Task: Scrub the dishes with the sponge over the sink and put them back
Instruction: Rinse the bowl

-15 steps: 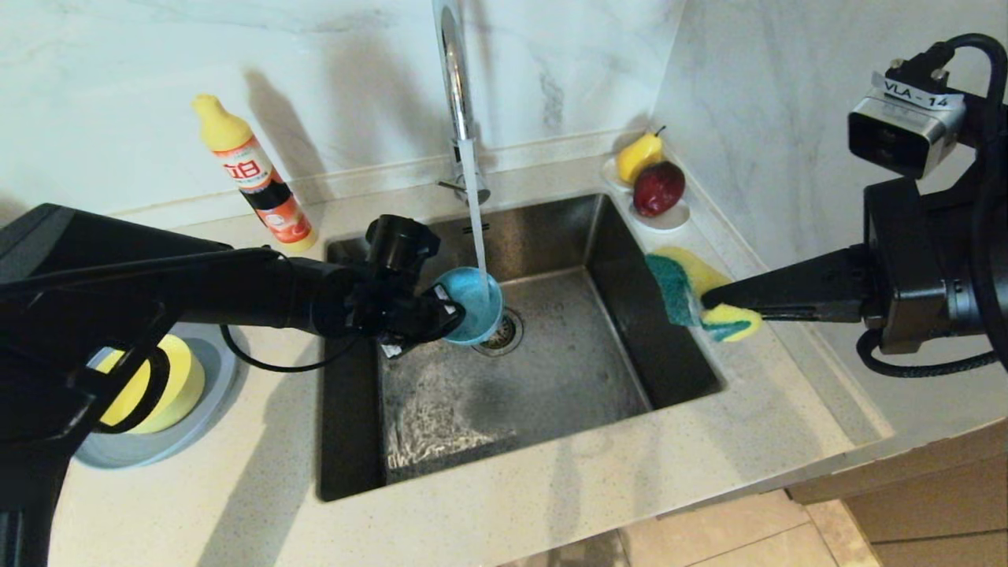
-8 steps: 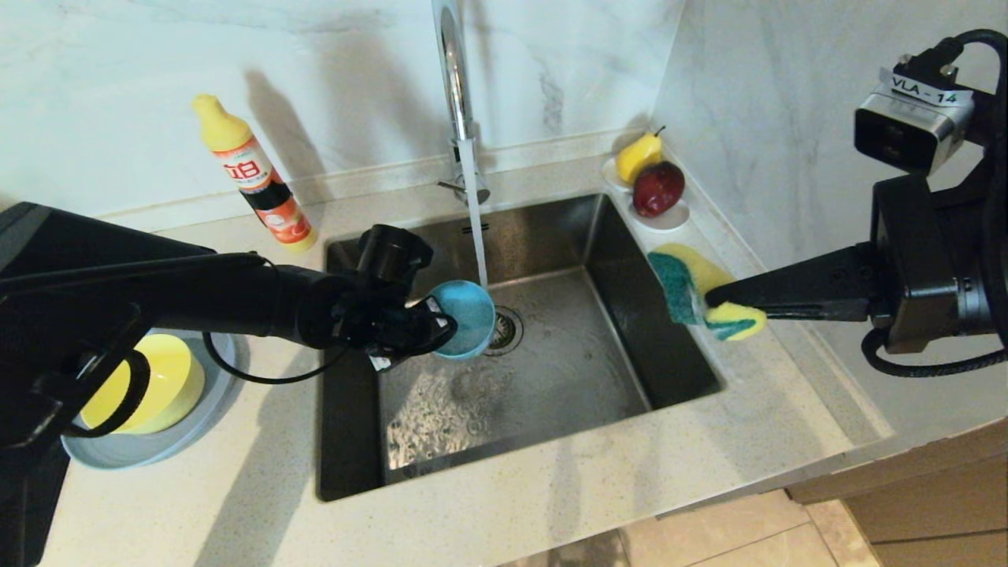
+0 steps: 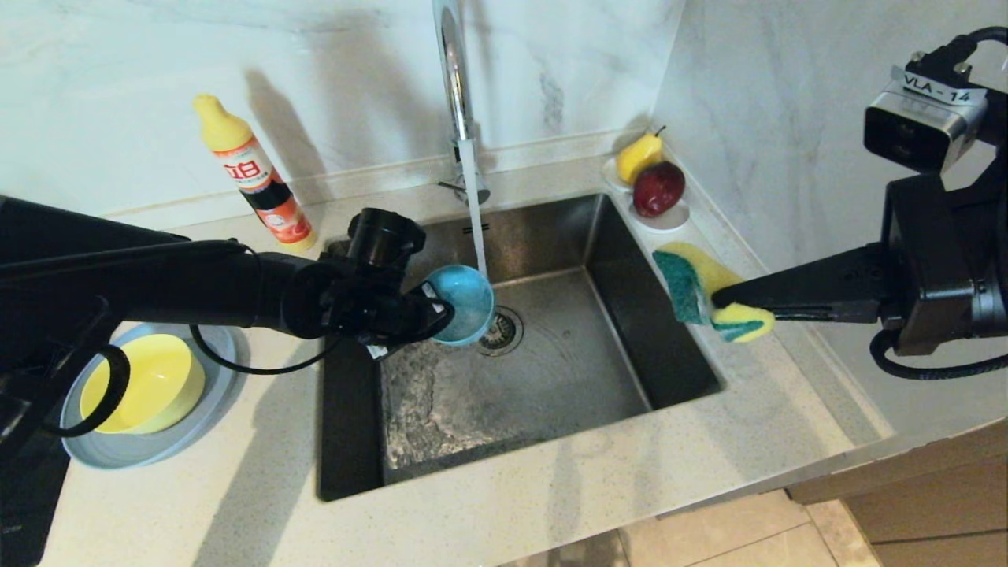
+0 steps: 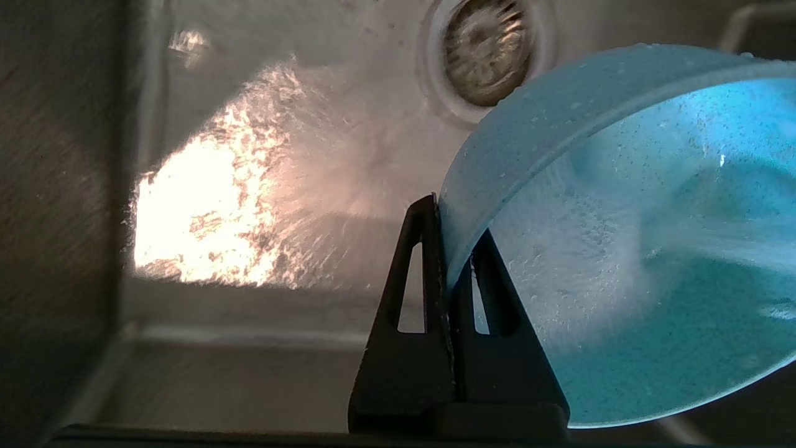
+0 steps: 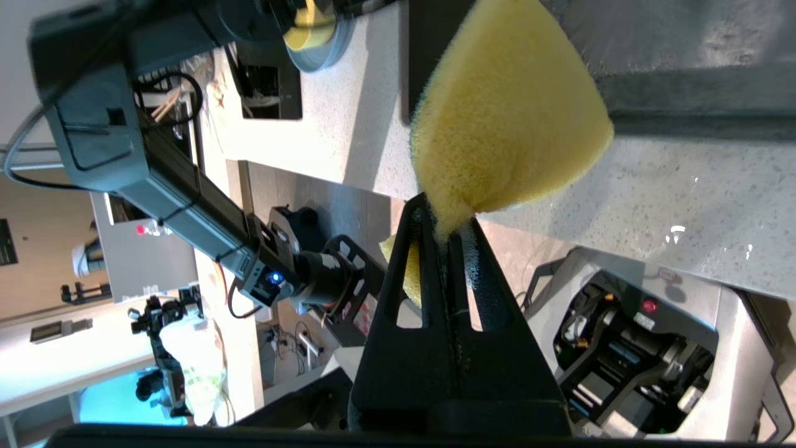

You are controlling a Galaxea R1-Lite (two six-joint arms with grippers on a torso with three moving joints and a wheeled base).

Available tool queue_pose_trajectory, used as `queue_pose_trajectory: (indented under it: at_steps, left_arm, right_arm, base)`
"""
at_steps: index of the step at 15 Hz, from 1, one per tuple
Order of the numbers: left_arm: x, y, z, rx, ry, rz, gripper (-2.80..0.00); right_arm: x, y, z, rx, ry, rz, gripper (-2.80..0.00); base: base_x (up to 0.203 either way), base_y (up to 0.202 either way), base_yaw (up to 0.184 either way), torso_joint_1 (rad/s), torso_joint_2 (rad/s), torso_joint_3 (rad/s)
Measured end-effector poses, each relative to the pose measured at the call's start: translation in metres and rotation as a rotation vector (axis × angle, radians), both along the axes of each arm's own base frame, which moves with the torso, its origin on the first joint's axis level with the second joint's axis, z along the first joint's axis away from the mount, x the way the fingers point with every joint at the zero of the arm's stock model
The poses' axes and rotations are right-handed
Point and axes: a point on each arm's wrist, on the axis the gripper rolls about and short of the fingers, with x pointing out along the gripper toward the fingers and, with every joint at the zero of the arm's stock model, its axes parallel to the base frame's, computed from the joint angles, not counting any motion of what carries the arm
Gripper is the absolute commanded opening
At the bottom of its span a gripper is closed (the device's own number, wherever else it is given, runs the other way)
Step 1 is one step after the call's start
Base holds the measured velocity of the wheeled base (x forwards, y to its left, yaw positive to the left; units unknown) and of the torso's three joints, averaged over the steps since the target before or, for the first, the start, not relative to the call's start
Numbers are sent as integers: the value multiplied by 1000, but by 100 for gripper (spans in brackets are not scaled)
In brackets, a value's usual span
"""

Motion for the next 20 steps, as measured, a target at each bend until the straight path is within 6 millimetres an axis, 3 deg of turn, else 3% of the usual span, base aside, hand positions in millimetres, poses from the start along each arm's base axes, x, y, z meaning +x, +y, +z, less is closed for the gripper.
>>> queue_pose_trajectory:
  at_steps: [16, 20]
  left_arm:
    - [18, 6, 11, -115, -35, 70, -280]
    - [17, 9, 11, -204, 49, 51, -280]
  right_arm:
    - [-1, -1, -4, -6, 8, 0, -280]
    - [-1, -1, -5, -11, 12, 0, -280]
  base:
    - [0, 0, 0, 0, 0, 0]
    - [0, 0, 0, 0, 0, 0]
